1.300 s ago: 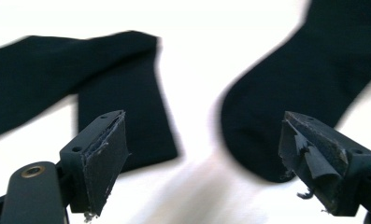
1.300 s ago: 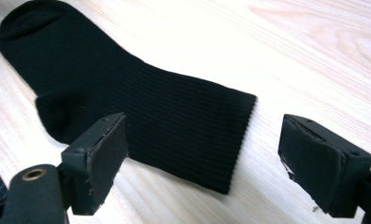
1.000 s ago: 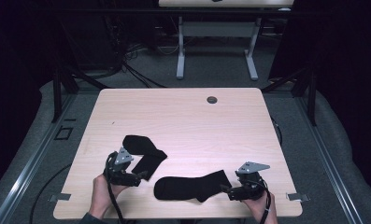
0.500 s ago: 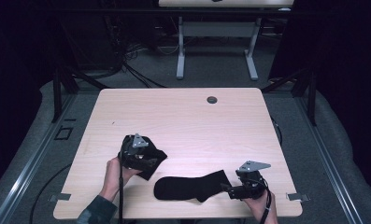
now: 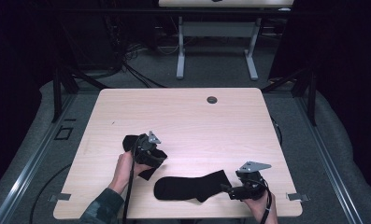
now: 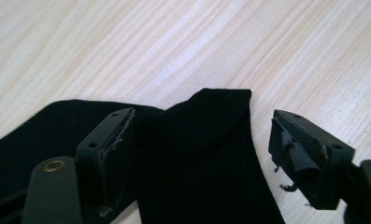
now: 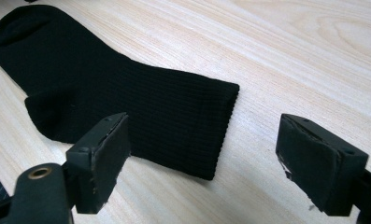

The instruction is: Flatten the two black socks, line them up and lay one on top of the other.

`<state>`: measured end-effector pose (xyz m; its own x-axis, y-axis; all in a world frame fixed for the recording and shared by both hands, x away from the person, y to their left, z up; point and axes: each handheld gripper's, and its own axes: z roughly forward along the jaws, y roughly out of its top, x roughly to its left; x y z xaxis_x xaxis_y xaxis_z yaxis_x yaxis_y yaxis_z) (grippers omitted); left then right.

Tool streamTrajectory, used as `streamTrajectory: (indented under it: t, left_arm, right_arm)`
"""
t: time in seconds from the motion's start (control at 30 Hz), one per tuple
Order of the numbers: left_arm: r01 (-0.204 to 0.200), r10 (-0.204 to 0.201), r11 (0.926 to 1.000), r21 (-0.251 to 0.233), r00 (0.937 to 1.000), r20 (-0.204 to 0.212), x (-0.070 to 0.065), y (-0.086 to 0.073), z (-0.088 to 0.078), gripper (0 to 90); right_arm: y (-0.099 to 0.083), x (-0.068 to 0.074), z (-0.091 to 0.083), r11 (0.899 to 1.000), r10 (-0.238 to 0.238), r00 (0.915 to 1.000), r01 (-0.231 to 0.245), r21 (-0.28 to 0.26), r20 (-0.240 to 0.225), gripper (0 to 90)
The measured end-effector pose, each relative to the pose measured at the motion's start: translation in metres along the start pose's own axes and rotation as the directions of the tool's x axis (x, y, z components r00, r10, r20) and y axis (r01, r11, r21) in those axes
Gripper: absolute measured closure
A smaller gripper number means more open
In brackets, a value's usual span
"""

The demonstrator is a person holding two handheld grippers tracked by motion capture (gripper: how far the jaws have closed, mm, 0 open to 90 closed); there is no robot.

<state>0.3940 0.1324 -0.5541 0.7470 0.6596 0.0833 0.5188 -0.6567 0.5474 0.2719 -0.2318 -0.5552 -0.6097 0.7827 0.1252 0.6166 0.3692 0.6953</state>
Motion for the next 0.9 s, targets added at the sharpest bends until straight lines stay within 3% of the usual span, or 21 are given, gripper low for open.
streamTrajectory:
  t: [0.17, 0.33, 0.6, 0.73, 0.8, 0.87, 0.9]
  left_arm:
    - [0.002, -0.003, 0.9994, 0.036, 0.9999, 0.016, 0.001, -0.001, 0.005, 35.1]
    - [0.018, -0.019, 0.9992, 0.036, 0.9995, 0.026, 0.004, -0.003, 0.006, 46.9]
    - [0.027, -0.027, 0.9991, 0.033, 0.9994, -0.021, 0.006, -0.003, 0.005, 78.3]
    - [0.017, -0.016, 0.9996, 0.023, 0.9993, -0.034, 0.005, -0.001, 0.004, 81.5]
    - [0.025, -0.025, 0.9997, 0.004, 0.9992, -0.032, 0.006, 0.001, 0.002, 82.1]
    - [0.057, -0.058, 0.9975, -0.040, 0.9983, -0.008, 0.009, 0.006, -0.004, 82.1]
    - [0.056, -0.057, 0.9970, -0.053, 0.9982, -0.021, 0.009, 0.009, -0.007, 82.1]
  right_arm:
    - [0.000, 0.000, 0.001, 1.000, 0.006, 1.0000, -0.006, 0.000, 0.000, 17.2]
    - [0.000, 0.000, 0.002, 1.000, 0.006, 1.0000, -0.006, 0.004, 0.006, 17.3]
    - [-0.001, 0.001, 0.004, 1.000, 0.013, 0.9999, -0.013, 0.000, -0.002, 17.8]
    - [-0.001, 0.001, 0.003, 1.000, 0.012, 0.9999, -0.012, 0.001, -0.001, 17.7]
    - [-0.001, 0.001, 0.001, 1.000, 0.016, 0.9999, -0.016, -0.004, 0.003, 17.7]
    - [-0.001, 0.000, 0.000, 1.000, 0.012, 0.9999, -0.012, -0.005, 0.003, 17.7]
    - [-0.001, -0.001, 0.000, 1.000, 0.009, 1.0000, -0.009, -0.002, 0.004, 17.7]
